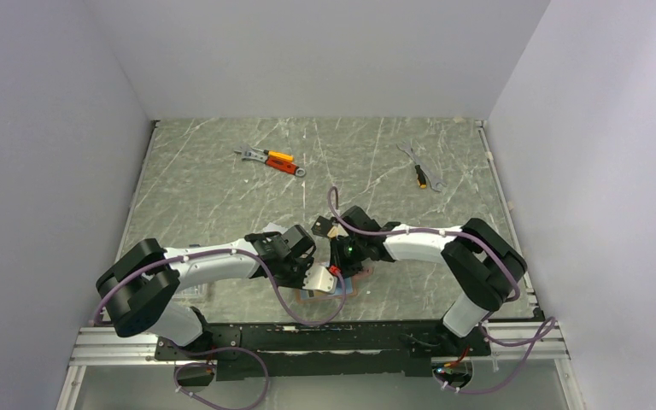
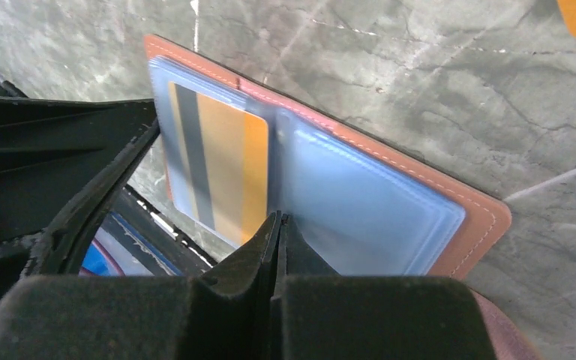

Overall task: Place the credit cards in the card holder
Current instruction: Insert the credit card into the card holder.

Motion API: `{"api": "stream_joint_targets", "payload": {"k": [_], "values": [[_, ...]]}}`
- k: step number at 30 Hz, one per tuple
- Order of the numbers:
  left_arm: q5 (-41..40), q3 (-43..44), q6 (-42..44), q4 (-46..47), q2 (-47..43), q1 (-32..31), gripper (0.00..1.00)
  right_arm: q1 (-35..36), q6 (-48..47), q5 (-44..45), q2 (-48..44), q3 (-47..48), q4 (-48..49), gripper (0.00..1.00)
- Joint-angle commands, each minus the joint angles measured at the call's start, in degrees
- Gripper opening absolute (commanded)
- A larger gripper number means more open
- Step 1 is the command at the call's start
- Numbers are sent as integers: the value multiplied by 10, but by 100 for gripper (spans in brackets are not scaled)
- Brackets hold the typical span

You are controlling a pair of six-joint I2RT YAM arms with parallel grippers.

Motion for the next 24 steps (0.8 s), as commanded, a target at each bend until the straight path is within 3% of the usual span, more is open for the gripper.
{"api": "stream_joint_targets", "payload": {"k": [1,16,21,24], "values": [[-39,-23,3,5,11,5,12,5,-10,18,12,-3,4,0],[-31,-16,-3,10,13,5,12,54,8,10,39,47,6,2],[-31,-20,-4,8,7,9,12,29,9,34,-28,16,-28,51],[-22,-19,-6,2,0,17,11,7,21,44,-117,-32,-35,62]]}}
